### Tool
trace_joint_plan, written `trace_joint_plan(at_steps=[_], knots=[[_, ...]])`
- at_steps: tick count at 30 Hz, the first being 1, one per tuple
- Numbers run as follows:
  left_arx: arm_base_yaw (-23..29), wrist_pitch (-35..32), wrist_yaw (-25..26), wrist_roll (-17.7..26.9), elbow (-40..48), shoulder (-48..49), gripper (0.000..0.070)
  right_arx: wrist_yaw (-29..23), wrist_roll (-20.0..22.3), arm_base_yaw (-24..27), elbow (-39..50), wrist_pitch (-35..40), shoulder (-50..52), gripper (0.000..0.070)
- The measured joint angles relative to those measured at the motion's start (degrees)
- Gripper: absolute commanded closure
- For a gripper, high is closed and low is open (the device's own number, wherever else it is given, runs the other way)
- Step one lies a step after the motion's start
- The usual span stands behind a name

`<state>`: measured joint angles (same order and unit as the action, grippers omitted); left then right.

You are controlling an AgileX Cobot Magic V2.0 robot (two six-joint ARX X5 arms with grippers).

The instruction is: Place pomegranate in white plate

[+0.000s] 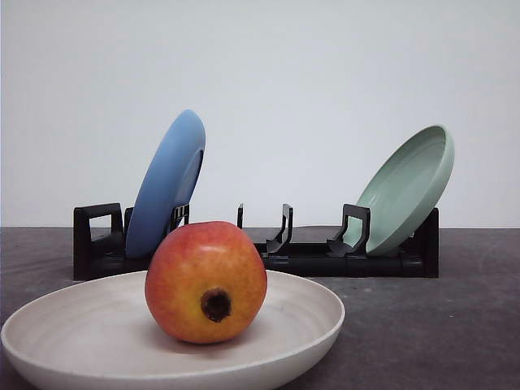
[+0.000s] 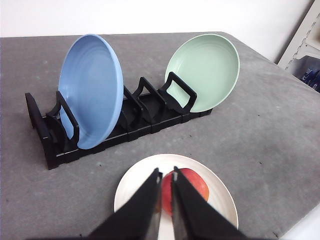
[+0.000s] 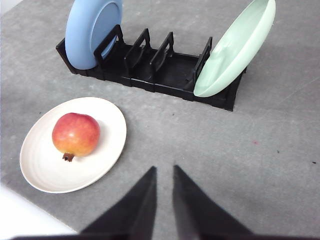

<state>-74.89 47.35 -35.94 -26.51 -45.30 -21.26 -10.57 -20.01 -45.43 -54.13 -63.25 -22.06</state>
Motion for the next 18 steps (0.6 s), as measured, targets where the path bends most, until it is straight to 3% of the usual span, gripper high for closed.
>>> trace_joint_plan(at_steps=[18], knots=[[0.15,0.01,0.01,0.16,0.0,0.06,0.07,0.0,0.0,0.0,0.0,0.03,0.0,0.0671]])
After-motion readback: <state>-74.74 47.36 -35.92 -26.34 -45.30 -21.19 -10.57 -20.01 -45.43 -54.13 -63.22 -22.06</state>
